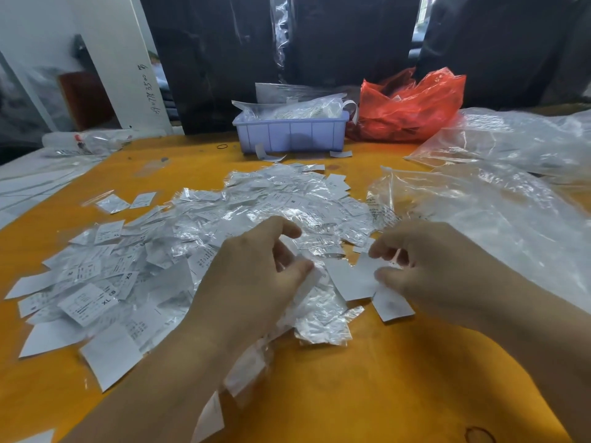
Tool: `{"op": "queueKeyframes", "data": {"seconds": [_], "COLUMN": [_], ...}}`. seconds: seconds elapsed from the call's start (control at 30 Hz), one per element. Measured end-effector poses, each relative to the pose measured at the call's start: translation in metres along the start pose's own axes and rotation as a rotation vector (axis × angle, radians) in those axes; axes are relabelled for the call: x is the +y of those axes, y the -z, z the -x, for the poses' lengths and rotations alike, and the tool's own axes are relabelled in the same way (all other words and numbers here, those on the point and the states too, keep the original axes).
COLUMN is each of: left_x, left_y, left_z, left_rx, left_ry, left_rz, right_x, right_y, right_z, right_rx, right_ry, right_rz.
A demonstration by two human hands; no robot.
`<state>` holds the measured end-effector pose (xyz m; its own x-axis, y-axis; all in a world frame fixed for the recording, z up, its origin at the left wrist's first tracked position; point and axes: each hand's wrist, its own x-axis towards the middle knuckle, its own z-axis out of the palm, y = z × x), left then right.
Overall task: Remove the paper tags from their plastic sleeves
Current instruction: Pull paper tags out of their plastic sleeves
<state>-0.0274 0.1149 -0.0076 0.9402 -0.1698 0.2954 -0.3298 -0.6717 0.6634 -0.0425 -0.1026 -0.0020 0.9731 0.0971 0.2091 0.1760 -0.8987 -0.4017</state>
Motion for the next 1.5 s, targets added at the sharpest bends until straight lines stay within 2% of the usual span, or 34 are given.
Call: {"op": "queueKeyframes", "data": {"seconds": [0.1,0.23,0.4,0.53,0.6,0.77,0.87,0.97,1.13,1.2,1.4,1.5], "left_x": [-0.002,0.001,0.001,-0.006,-0.008,-0.007,-0.002,0.003,0.006,0.006,0.011,0.015], "left_y": [-0.002,-0.001,-0.003,-0.005,-0.005,-0.008,-0.017,-0.028,-0.033,-0.034,-0.038,-0.040], "left_z": [-0.002,-0.002,0.002,0.000,-0.002,-0.001,0.003,0.007,0.004,0.004,0.006,0.006], "left_rx": [0.007,0.021,-0.056,-0.101,-0.072,-0.033,-0.159,-0.262,-0.171,-0.152,-0.217,-0.207], "left_ry": [0.006,-0.041,-0.088,-0.114,-0.115,-0.174,-0.272,-0.375,-0.395,-0.401,-0.347,-0.348], "left_rz": [-0.180,-0.281,-0.249,-0.393,-0.439,-0.398,-0.376,-0.438,-0.464,-0.481,-0.523,-0.560], "right_x": [-0.001,-0.002,0.000,0.002,0.002,0.007,0.012,0.008,0.010,0.013,0.004,0.002], "right_y": [-0.007,-0.011,-0.015,-0.015,-0.012,0.003,0.004,-0.003,0.003,0.004,-0.008,-0.008], "right_z": [-0.001,-0.002,0.000,-0.002,-0.004,-0.007,-0.007,-0.007,-0.009,-0.009,-0.001,-0.002], "right_rx": [-0.100,-0.151,-0.073,-0.003,0.026,0.234,0.142,0.069,0.123,0.089,0.003,-0.018], "right_ry": [-0.032,-0.033,0.038,0.086,0.074,-0.049,-0.182,-0.151,-0.193,-0.224,-0.178,-0.177], "right_rz": [0.034,0.060,0.061,0.066,0.061,0.106,0.175,0.149,0.122,0.174,0.367,0.372]}}
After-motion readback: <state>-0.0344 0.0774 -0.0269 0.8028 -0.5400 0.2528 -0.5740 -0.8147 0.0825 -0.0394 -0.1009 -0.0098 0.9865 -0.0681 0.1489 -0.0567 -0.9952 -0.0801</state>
